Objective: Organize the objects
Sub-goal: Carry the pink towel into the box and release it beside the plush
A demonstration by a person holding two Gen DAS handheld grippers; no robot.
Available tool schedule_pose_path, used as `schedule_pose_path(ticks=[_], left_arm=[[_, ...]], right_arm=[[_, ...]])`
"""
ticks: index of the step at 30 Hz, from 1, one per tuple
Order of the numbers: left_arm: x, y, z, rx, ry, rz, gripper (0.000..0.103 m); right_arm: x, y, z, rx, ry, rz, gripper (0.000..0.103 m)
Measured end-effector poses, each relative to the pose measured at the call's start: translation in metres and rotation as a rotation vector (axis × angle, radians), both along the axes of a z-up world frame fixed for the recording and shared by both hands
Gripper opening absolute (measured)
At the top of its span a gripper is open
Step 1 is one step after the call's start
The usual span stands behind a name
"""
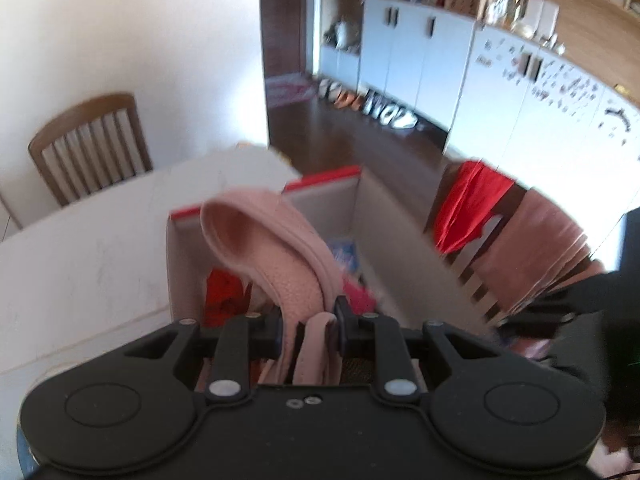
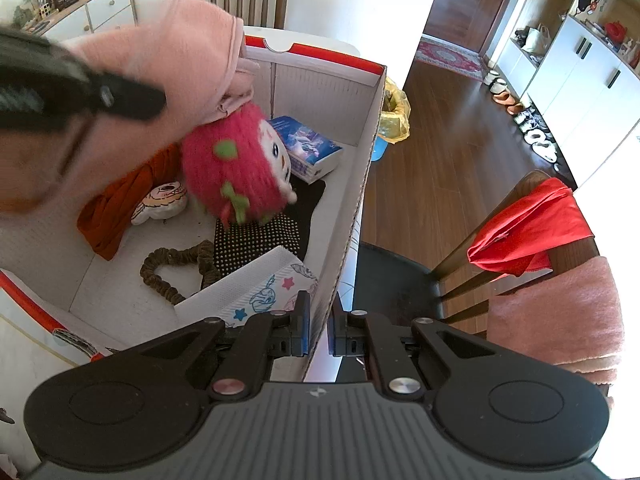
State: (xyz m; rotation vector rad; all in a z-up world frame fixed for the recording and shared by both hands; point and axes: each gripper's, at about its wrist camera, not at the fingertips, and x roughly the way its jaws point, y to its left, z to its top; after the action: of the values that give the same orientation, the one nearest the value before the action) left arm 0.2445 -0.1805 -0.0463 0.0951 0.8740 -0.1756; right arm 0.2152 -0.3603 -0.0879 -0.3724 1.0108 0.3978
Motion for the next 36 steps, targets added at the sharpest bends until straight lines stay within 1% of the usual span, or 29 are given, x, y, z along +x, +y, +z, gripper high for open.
schedule_pose_path(ticks=[3, 6, 11, 14, 19, 23, 25, 27, 30, 32, 35, 36], left_arm=[[0.008, 0.004, -0.017, 0.022, 0.056, 0.035, 0.021], [0.013, 0.007, -0.027, 0.035, 0.094, 0.045, 0.022], [0.022, 0.011, -0.044, 0.063, 0.158, 0.043, 0.025], [0.023, 0.014, -0.053, 0.065, 0.204, 0.028, 0.027], [0.018, 0.015, -0.063, 0.078, 0.235, 0.006, 0.030], [0.013, 0.019, -0.068, 0.073, 0.247, -0.008, 0.035], [0.012, 0.020, -0.066, 0.055, 0.249, -0.024, 0.042], [0.010, 0.019, -0.064, 0.039, 0.241, -0.044, 0.052], [0.001, 0.012, -0.061, 0.041, 0.221, -0.068, 0.060], [-0.004, 0.012, -0.058, 0.038, 0.210, -0.079, 0.063], [-0.010, 0.013, -0.052, 0.025, 0.190, -0.085, 0.074], [-0.009, 0.012, -0.050, 0.015, 0.183, -0.085, 0.075]], right_arm=[[0.000, 0.000, 0.000, 0.000, 0.000, 0.000, 0.008], [0.000, 0.000, 0.000, 0.001, 0.001, 0.000, 0.008], [-0.001, 0.002, 0.000, 0.003, 0.002, 0.000, 0.008], [-0.001, 0.001, 0.000, 0.004, 0.002, -0.001, 0.008], [-0.001, 0.002, 0.000, 0.006, 0.003, -0.002, 0.008], [-0.001, 0.003, 0.000, 0.007, 0.004, -0.003, 0.008], [-0.001, 0.001, 0.000, 0.007, 0.004, -0.003, 0.008], [-0.001, 0.001, 0.000, 0.007, 0.003, -0.003, 0.008], [-0.002, 0.002, 0.000, 0.008, 0.004, -0.004, 0.008], [-0.002, 0.001, 0.000, 0.008, 0.004, -0.004, 0.008], [-0.002, 0.001, 0.000, 0.009, 0.004, -0.004, 0.008], [-0.002, 0.002, 0.000, 0.009, 0.004, -0.004, 0.008]])
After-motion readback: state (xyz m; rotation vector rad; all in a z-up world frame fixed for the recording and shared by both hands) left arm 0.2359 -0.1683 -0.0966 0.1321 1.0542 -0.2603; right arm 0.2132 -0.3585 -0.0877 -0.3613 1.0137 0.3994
